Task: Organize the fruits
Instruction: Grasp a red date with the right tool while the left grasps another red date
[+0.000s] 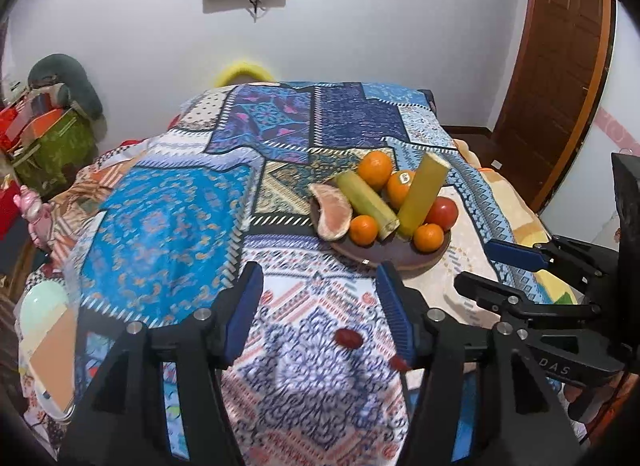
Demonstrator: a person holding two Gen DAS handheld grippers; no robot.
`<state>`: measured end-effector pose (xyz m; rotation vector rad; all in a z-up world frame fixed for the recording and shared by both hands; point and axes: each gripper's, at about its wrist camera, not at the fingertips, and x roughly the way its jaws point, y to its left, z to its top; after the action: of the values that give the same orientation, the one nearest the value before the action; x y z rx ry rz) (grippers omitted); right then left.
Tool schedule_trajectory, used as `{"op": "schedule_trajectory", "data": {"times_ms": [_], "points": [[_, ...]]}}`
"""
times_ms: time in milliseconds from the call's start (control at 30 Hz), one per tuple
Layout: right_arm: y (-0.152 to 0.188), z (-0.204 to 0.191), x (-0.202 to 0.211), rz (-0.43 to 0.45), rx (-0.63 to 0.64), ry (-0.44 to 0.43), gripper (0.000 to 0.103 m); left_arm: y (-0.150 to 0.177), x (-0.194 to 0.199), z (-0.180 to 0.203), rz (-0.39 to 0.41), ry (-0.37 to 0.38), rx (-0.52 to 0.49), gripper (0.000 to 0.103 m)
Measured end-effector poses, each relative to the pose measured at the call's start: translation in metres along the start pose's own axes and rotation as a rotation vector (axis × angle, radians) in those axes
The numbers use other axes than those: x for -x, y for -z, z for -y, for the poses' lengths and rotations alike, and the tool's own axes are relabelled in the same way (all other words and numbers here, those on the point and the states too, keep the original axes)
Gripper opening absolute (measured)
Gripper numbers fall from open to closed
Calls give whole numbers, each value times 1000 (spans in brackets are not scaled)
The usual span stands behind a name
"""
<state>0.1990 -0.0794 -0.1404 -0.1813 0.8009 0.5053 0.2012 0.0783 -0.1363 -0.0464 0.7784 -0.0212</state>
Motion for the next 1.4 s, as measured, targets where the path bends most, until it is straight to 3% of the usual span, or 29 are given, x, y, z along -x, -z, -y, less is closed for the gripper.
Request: {"op": "schedule_trajectory", "data": {"times_ms": [367,767,867,933,1233,1400], "points": [[25,-31,-14,-82,27,-22,44,45,-4,-22,-91,-20,34,62],[52,-43,-58,-230,19,-73,44,73,-37,-26,-190,5,51,62],[56,-43,-64,-251,16,-93,31,75,-43,-23,-203,15,44,62],[57,-43,-63,-251,22,-101,20,75,-48,-20,-212,24,40,62],[52,-28,-50,-203,-10,-101,20,68,-67,-5,-234,55,17,62],[46,-12,-42,-166,-36,-79,20,63,-83,5,-259,90,-3,49]]}}
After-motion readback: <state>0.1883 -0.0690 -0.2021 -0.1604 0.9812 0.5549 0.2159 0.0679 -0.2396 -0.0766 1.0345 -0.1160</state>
